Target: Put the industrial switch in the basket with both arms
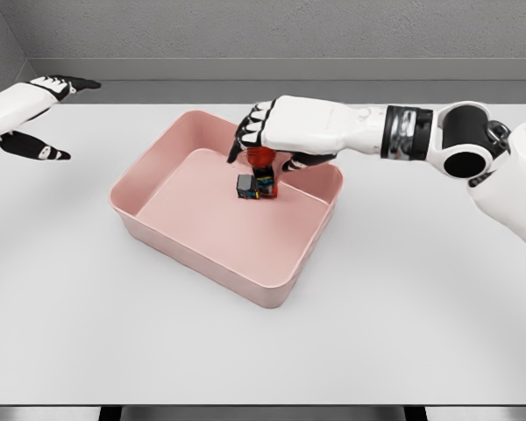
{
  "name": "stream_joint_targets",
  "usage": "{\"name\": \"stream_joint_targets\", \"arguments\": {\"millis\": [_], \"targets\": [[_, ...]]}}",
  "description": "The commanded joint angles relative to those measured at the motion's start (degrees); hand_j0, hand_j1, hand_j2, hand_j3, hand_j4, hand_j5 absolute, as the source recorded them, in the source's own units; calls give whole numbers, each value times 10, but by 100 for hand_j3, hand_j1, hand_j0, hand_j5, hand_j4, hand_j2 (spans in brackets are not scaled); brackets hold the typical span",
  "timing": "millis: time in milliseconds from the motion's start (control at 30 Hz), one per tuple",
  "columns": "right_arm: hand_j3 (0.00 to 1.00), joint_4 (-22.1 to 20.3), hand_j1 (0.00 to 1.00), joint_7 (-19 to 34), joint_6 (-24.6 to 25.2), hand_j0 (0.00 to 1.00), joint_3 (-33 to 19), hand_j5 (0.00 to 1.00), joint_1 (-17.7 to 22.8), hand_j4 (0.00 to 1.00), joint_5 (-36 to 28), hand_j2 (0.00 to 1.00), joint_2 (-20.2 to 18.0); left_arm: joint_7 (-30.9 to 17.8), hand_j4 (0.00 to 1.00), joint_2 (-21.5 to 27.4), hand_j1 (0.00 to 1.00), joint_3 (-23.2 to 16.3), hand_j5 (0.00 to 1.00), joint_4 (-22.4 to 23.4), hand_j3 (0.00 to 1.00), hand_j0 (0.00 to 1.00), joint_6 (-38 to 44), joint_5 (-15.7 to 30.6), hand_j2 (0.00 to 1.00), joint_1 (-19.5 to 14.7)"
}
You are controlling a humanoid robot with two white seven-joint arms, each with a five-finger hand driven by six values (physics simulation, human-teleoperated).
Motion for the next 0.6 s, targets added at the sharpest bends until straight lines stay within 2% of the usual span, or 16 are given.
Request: {"name": "stream_joint_targets", "arguments": {"millis": [0,133,333,400,467,567], "targets": [[99,-3,99,0,1,99,0,99,0,99,-3,99,0,0,100,2,100,4,100,0,100,100,1,4,100,0],[100,0,100,-1,1,100,-4,100,-3,100,-5,100,-6,0,100,3,100,5,100,0,100,100,1,5,100,0],[100,6,100,-9,1,100,-35,100,12,100,-10,100,-112,0,100,4,100,6,100,-3,100,100,1,5,100,1],[100,28,100,-11,1,100,-40,100,16,100,-11,100,-131,0,100,4,100,8,100,-3,100,100,1,5,100,1],[100,58,100,-11,1,100,-68,100,31,100,-12,100,-142,0,100,4,100,8,100,-4,100,100,1,5,100,1],[100,127,100,-25,1,100,-71,100,49,100,-12,100,-159,0,100,5,100,15,100,-4,100,100,1,5,100,1]]}}
